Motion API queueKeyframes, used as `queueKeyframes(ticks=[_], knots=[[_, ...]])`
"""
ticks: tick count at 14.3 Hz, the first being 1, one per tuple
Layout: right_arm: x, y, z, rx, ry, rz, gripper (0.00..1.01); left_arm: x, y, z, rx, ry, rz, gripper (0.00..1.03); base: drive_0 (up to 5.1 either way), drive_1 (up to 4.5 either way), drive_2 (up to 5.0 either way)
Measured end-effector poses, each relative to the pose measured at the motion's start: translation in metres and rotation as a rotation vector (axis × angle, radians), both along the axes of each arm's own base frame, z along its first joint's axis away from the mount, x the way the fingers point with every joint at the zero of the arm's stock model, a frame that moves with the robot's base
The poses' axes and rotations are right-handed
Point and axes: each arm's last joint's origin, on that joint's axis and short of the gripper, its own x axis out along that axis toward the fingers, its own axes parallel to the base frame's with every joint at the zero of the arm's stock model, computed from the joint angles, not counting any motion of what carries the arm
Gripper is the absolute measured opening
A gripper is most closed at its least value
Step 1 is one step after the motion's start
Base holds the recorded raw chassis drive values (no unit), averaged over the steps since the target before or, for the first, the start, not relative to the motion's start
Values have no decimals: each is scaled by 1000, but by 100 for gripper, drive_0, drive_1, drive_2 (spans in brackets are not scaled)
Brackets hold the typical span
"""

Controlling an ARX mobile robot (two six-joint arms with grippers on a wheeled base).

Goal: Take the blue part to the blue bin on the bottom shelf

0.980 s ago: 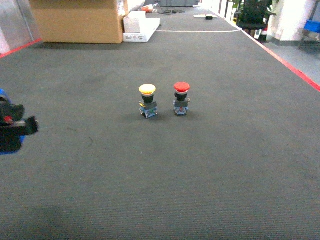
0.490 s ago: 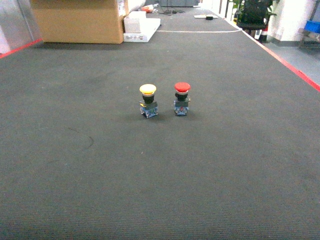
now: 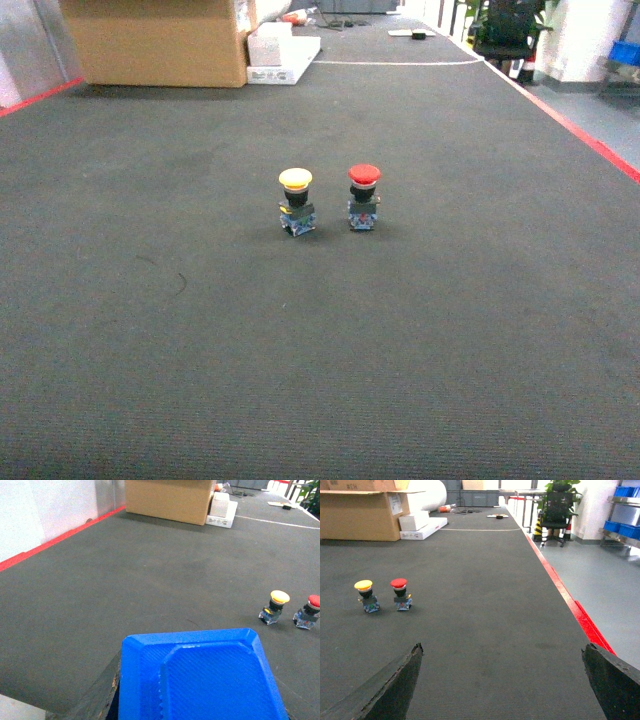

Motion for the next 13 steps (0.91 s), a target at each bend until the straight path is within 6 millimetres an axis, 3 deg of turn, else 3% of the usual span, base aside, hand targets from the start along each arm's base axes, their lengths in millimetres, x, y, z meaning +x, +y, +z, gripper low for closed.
queueKeyframes(ticks=[2,7,13], knots=[[0,0,0,0,0,0,98,0,0,0,0,0,0,45,-2,-97,92],[0,0,0,0,-4,0,98,0,0,-1,4,4,-1,45,-4,-390,382],[0,0,0,0,0,0,98,0,0,0,2,1,-3,45,-184,-184,-184]])
